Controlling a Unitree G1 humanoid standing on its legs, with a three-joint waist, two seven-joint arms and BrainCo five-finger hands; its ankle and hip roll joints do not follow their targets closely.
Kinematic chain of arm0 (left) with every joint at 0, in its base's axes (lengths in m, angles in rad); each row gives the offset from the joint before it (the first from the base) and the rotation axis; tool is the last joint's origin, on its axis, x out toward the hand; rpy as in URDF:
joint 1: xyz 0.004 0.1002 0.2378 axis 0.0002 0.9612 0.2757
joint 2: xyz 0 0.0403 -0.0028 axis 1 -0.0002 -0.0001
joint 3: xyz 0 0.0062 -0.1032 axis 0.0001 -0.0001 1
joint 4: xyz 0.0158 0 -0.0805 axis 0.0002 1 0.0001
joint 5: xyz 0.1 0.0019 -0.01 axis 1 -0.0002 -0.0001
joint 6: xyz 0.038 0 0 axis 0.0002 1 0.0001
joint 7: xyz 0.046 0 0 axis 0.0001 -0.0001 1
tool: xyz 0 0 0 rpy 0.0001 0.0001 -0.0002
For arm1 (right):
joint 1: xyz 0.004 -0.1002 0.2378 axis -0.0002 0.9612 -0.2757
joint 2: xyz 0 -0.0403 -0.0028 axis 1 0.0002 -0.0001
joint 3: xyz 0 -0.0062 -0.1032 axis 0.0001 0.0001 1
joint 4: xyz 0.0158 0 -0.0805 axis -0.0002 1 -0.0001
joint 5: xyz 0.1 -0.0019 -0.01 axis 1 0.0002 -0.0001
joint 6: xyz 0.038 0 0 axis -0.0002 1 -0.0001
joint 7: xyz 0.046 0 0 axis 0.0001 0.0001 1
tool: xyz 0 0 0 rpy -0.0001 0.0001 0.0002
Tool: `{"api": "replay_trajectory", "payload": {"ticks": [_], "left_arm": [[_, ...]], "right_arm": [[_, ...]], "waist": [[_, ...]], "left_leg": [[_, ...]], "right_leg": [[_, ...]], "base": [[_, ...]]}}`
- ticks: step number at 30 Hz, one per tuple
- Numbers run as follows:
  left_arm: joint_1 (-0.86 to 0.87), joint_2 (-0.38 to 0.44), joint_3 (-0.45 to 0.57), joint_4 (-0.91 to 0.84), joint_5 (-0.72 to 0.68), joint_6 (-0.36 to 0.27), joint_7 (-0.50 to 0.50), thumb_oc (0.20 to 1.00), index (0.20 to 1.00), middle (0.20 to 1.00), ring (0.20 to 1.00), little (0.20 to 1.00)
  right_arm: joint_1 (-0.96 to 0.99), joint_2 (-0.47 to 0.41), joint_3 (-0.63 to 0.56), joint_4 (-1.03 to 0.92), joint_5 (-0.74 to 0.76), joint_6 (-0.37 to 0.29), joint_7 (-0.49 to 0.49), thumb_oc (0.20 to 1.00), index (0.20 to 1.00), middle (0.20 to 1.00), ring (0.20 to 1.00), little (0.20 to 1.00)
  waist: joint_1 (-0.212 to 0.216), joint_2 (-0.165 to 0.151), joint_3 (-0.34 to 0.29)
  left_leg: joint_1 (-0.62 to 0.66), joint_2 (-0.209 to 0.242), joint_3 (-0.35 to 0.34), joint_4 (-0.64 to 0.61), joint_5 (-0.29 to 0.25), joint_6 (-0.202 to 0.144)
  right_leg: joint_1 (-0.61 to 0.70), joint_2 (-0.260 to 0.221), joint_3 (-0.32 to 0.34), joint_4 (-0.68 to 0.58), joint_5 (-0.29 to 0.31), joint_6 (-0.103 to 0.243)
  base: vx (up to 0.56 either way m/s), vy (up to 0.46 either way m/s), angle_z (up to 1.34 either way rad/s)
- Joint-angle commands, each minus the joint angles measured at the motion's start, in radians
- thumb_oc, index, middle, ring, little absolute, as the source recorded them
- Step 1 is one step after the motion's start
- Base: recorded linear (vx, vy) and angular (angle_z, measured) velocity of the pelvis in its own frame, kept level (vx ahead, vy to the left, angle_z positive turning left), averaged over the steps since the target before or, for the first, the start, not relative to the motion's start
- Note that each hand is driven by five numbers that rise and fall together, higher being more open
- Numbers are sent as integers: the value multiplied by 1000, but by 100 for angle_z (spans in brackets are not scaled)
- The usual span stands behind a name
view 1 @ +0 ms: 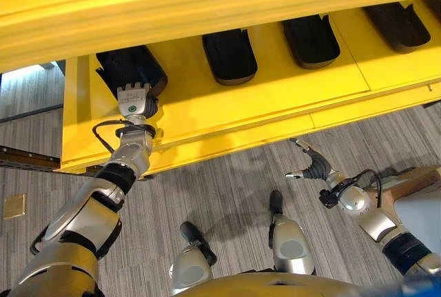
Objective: Move parts from the plastic box to the shelf.
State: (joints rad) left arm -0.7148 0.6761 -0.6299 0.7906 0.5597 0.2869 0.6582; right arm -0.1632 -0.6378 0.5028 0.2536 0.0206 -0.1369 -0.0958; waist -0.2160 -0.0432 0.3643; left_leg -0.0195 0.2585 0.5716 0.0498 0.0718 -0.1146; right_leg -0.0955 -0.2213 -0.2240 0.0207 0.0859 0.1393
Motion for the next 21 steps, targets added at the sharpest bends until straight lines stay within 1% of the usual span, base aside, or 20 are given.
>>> {"api": "replay_trajectory", "payload": {"ticks": [1,6,10,13,16,18,21], "left_arm": [[-102,99,-1,40,58,5,18,200,200,200,200,200],[-127,112,-25,61,76,7,11,200,200,200,200,200],[-113,126,-37,60,124,2,-3,200,200,200,200,200],[-76,138,-38,53,175,-9,1,200,200,200,200,200],[-58,143,-34,46,180,-12,1,200,200,200,200,200],[-38,151,-25,43,197,-31,4,200,200,200,200,200],[13,152,-25,32,251,-38,7,200,200,200,200,200]], "right_arm": [[-32,-28,23,-29,40,-43,-20,1000,1000,1000,1000,1000],[-42,-30,29,-28,45,-46,-32,1000,1000,1000,1000,1000],[-40,-32,26,-28,47,-52,-35,1000,1000,1000,1000,1000],[-41,-38,20,-23,55,-54,-30,1000,1000,1000,1000,1000],[-38,-40,17,-22,54,-56,-27,1000,1000,1000,1000,1000],[-32,-41,14,-20,52,-59,-28,1000,1000,1000,1000,1000],[-28,-42,9,-14,48,-61,-24,1000,1000,1000,1000,1000]], "waist": [[7,-16,-4],[4,-15,8],[6,-13,11],[10,-6,11],[11,-2,10],[12,3,9],[15,11,5]], "left_leg": [[-98,34,-87,160,-53,-15],[-109,34,-87,168,-57,-15],[-110,29,-89,170,-62,-12],[-108,25,-94,167,-59,-12],[-106,22,-97,165,-59,-11],[-104,19,-100,163,-58,-10],[-94,10,-104,155,-59,-7]], "right_leg": [[-14,24,-25,165,-146,2],[-29,22,-25,173,-149,2],[-34,19,-28,179,-151,3],[-28,16,-33,176,-152,0],[-26,15,-34,177,-154,-1],[-24,14,-34,178,-156,-1],[-15,12,-39,176,-157,-2]], "base": [[-38,20,-3],[-15,5,-1],[0,0,0],[0,0,0],[0,0,0],[0,0,0],[15,24,1]]}}
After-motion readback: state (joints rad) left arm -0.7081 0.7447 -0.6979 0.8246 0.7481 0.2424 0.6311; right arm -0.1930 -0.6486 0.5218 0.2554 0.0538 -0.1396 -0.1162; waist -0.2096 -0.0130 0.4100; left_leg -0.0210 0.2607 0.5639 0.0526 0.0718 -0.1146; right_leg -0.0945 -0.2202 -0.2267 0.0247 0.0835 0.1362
